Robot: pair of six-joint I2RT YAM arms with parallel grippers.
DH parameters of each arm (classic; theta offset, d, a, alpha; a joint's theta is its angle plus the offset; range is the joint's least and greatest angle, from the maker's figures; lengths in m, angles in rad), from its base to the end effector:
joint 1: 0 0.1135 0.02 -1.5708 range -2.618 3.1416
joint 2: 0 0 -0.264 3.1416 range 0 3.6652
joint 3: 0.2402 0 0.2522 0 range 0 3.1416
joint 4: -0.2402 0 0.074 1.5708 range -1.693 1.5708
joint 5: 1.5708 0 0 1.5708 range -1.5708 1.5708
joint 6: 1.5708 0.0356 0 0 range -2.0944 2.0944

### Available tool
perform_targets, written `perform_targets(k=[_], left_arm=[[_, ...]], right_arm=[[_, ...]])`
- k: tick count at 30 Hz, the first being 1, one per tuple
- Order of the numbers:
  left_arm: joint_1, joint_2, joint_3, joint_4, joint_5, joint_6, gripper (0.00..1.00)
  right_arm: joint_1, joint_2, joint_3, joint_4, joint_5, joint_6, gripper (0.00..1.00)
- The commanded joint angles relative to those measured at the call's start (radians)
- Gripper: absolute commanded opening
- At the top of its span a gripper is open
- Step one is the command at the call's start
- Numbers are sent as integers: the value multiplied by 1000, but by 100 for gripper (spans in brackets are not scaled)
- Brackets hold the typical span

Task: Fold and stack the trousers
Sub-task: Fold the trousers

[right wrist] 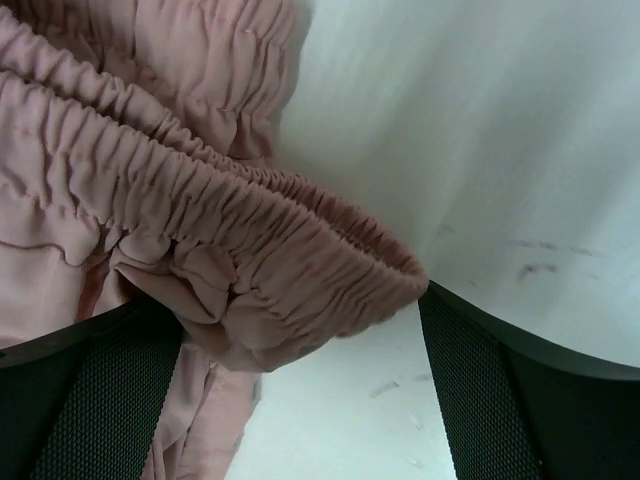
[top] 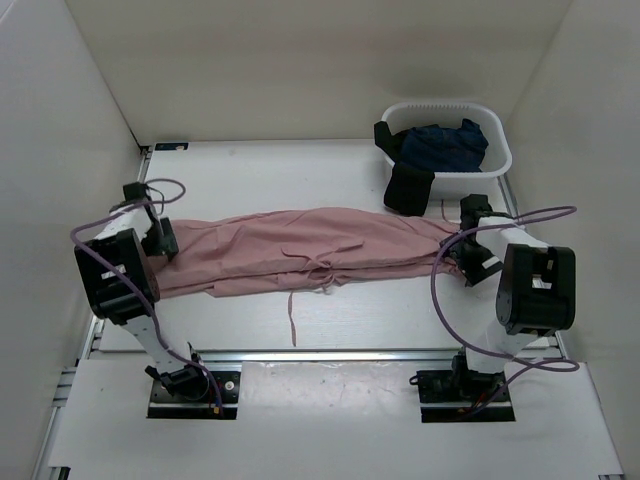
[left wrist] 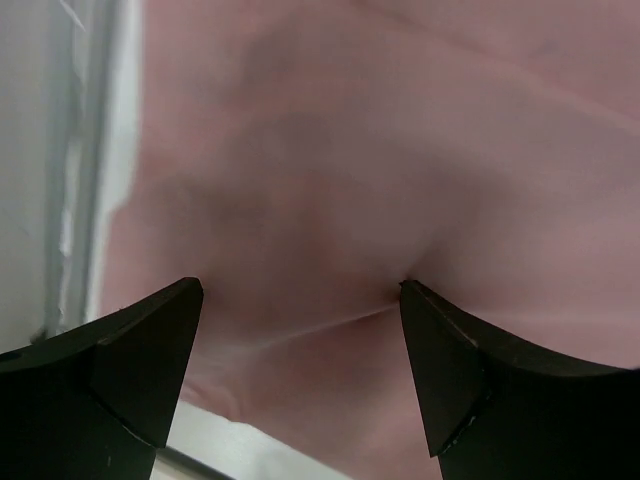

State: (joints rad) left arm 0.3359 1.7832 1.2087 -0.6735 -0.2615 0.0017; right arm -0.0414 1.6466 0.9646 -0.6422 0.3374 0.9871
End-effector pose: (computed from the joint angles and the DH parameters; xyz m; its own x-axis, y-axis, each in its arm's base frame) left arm 0.3258 0.1235 0.1860 -0.8960 -0.3111 -0.3168 -0.3943 0.8855 0.2457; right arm 0.2935 -0.0240 0.1646 -0.4340 0.8060 -0.4024 0.8745 0.4842 0.0268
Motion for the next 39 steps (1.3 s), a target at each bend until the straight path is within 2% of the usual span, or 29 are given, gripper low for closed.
perform_targets(k=[1,4,5,7,8,9,11,12,13,14,21,24,25,26,27,28,34,39], left_arm=[[2,2,-96,66,-71,-2,92],[2,25,-118,123,-100,-2,92],[2,34,-118,123,-117,-2,90],[2,65,-118,132,-128,-2,90],[2,65,-118,132,-128,-2,90],[2,79,-118,132,-140,-2,90],[2,88,-118,132,-140,-2,90],[-8,88,-118,132,-140,-2,90],[-8,88,-118,132,-140,-2,90],[-8,88,-118,132,-140,-2,90],[-8,68,-129,132,-140,-2,90],[-8,68,-129,132,-140,-2,90],[-8,68,-129,132,-140,-2,90],[-8,68,-129,132,-140,-2,90],[-8,68,-129,132,-140,-2,90],[-8,68,-129,132,-140,-2,90],[-26,68,-129,132,-140,-2,90],[-26,59,-138,132,-131,-2,90]], right_arm=[[-23,27,-19,129,43,38,99],[-43,27,-66,202,18,85,99],[-43,16,-81,220,9,100,94],[-70,16,-118,265,-1,154,79],[-81,16,-127,265,-1,171,60],[-101,25,-127,274,-15,191,48],[-121,59,-127,274,-34,203,32],[-135,71,-127,274,-46,203,13],[-135,84,-112,251,-46,185,4],[-135,94,-84,234,-37,185,0],[-144,-28,-84,44,74,93,0],[-144,-77,-24,-52,107,-10,33],[-144,-77,-6,-88,123,-10,56],[-144,-90,28,-121,162,-19,61],[-144,-99,42,-182,175,-19,62],[-153,-99,51,-206,175,-5,69],[-205,-257,-15,-211,157,91,71],[-279,-286,-133,-22,-21,143,71]])
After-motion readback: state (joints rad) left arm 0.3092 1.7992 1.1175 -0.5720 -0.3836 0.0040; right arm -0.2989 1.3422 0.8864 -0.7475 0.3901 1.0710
